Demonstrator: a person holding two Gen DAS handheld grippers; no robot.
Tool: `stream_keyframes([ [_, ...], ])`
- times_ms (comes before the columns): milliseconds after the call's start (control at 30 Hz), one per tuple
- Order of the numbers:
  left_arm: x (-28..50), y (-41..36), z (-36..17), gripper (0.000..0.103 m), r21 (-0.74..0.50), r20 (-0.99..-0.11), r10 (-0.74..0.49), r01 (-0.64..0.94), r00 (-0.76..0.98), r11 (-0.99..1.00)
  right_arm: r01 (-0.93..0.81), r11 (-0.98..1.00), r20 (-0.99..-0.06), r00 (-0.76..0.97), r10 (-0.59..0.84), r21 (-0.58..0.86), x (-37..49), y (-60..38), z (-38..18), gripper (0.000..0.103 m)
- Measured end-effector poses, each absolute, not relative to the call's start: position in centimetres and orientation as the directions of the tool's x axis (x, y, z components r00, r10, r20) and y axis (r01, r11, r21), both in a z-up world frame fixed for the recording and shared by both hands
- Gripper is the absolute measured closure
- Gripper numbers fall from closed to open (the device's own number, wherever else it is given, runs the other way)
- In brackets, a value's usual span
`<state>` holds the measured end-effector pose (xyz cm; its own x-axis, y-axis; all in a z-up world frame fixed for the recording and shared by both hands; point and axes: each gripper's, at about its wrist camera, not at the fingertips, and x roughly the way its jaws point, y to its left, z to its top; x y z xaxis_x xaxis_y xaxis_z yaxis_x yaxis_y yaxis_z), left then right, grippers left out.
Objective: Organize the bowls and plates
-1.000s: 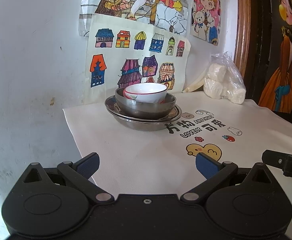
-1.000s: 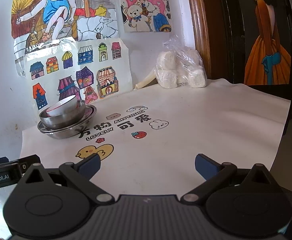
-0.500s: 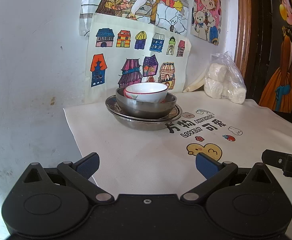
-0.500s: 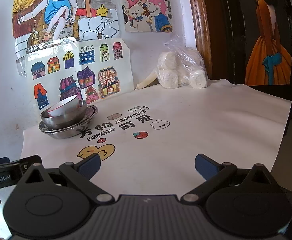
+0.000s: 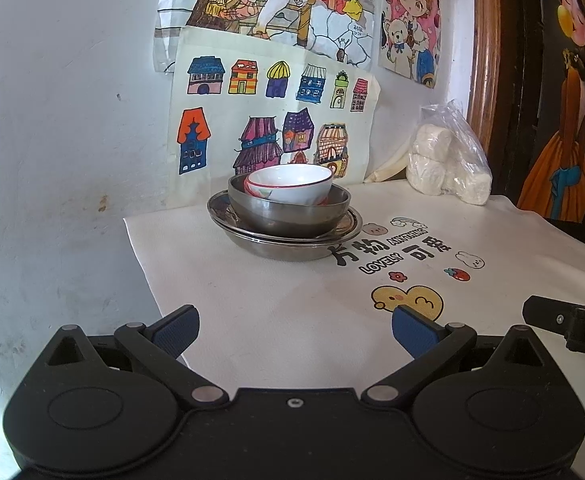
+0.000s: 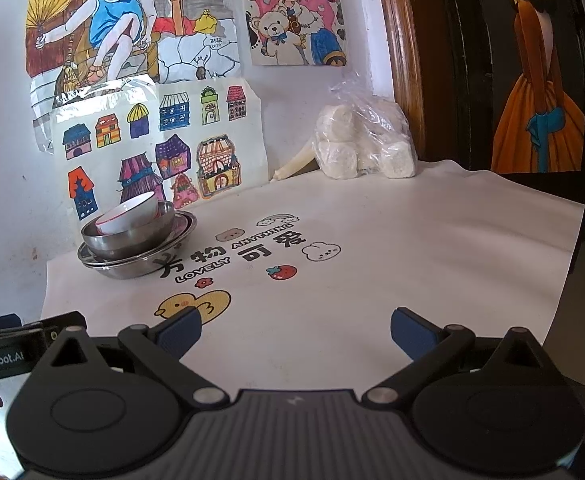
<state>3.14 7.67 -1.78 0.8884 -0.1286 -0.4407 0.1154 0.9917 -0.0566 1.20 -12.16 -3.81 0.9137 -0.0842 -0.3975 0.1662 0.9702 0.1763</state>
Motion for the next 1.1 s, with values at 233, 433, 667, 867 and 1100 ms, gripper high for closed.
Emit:
stream_keyframes([
  [233, 3.16, 7.65, -1.78, 0.001, -0.056, -0.442, -0.128, 0.115, 0.888, 0.992, 0.167, 0.970, -0.398, 0.914, -0.085, 0.176, 1.24, -12.14, -3.81, 0.000],
  [433, 3.17, 7.61, -1.79, 0.001, -0.056, -0.441, -0.128, 0.115, 0.888, 0.992, 0.166, 0.970, -0.398, 0.913, -0.084, 0.176, 1.26, -12.11, -3.81, 0.000],
  [667, 3.19, 7.58, -1.78, 0.001, -0.055, -0.440, -0.127, 0.115, 0.889, 0.992, 0.168, 0.970, -0.398, 0.914, -0.086, 0.176, 1.30, -12.11, -3.84, 0.000],
  [867, 3.23, 7.38, -1.70, 0.001, -0.048, -0.434, -0.134, 0.126, 0.891, 0.991, 0.168, 0.970, -0.398, 0.913, -0.086, 0.176, 1.31, -12.12, -3.85, 0.000],
  [1100, 3.23, 7.36, -1.72, 0.001, -0.041, -0.438, -0.138, 0.134, 0.888, 0.990, 0.167, 0.970, -0.400, 0.913, -0.085, 0.176, 1.32, -12.17, -3.86, 0.000],
])
